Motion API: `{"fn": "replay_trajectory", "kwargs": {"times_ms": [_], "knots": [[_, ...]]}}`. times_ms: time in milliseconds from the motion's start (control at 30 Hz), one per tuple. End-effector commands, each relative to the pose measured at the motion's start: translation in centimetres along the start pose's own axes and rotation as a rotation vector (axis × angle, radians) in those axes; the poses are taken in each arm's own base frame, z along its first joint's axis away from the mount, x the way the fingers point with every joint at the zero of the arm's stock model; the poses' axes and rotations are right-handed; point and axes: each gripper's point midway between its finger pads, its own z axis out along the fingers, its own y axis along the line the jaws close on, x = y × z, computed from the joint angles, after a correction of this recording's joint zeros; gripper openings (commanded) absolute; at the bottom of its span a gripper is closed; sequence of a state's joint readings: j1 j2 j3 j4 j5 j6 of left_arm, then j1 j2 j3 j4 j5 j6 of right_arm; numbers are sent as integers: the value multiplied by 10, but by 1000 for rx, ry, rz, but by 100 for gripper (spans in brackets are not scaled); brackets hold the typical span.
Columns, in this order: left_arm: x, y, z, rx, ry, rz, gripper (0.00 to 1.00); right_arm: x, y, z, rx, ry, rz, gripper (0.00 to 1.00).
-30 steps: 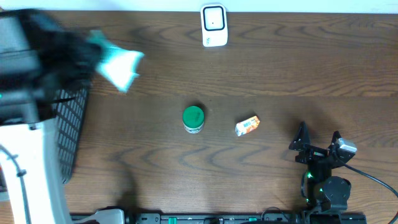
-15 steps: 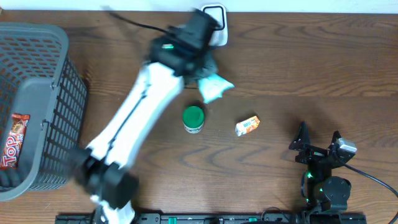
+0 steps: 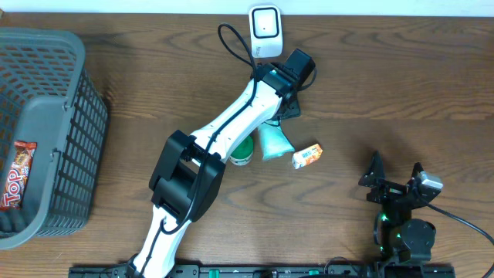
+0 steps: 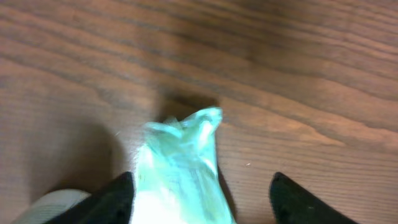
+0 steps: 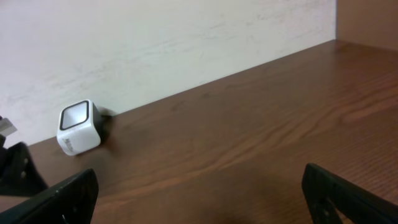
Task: Scan the item barcode
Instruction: 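Carry the wipes pack past the scanner toward the jar, then lower the wipes pack between jar and orange packet, release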
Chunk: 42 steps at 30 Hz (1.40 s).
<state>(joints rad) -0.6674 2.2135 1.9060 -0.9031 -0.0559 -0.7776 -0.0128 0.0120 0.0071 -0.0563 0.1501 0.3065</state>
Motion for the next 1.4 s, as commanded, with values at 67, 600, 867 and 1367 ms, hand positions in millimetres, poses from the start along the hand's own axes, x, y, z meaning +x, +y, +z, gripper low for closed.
{"fn": "replay_trajectory", "kwargs": {"times_ms": [67, 600, 867, 1367], "knots": [[-19, -3, -17, 21, -83, -19, 74, 0, 0, 0, 1, 0, 3, 99], [-22, 53, -23, -232, -132, -44, 24, 0, 0, 0, 1, 0, 3, 99], [-12, 90, -1, -327, -85, -58, 24, 0, 0, 0, 1, 0, 3, 99], [32, 43, 44, -11, 119, 63, 23, 0, 0, 0, 1, 0, 3, 99]]}}
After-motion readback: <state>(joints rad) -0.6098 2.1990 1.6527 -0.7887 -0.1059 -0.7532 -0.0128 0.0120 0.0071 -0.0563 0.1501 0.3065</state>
